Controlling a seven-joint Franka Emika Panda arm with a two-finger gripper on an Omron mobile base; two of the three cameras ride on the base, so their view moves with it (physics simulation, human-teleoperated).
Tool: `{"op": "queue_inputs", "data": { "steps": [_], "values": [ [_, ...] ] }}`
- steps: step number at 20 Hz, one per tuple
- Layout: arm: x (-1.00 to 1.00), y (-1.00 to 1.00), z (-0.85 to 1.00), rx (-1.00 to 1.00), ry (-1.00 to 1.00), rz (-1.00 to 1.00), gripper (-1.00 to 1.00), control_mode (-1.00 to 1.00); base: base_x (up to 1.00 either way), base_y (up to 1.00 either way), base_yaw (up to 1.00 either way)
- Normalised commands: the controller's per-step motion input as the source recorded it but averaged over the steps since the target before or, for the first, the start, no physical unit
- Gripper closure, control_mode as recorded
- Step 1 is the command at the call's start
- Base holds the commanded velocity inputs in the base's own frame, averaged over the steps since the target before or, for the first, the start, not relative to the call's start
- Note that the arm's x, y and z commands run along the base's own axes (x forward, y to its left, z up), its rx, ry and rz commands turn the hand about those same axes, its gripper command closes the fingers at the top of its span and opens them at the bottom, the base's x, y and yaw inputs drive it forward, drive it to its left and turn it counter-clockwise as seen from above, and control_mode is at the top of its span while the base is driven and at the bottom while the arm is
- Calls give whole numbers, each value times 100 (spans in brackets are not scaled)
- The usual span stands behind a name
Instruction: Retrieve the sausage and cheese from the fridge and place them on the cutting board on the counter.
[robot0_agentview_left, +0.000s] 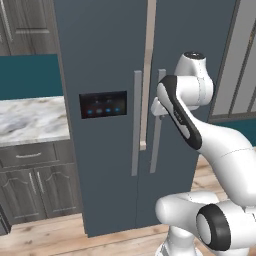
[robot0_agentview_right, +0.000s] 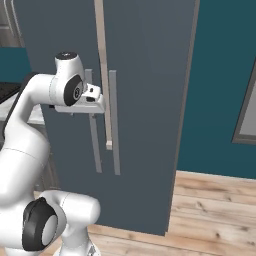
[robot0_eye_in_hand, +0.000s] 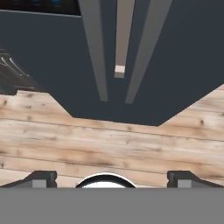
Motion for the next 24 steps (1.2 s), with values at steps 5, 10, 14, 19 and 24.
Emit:
{"op": "queue_inputs", "data": {
  "steps": [5,10,14,19,24],
  "values": [
    [0,0,0,0,0,0,-100,-100,0,0,0],
    [0,0,0,0,0,0,-100,-100,0,0,0],
    [0,0,0,0,0,0,-100,-100,0,0,0],
    [0,0,0,0,0,0,-100,-100,0,0,0],
    [0,0,0,0,0,0,-100,-100,0,0,0]
  ]
}}
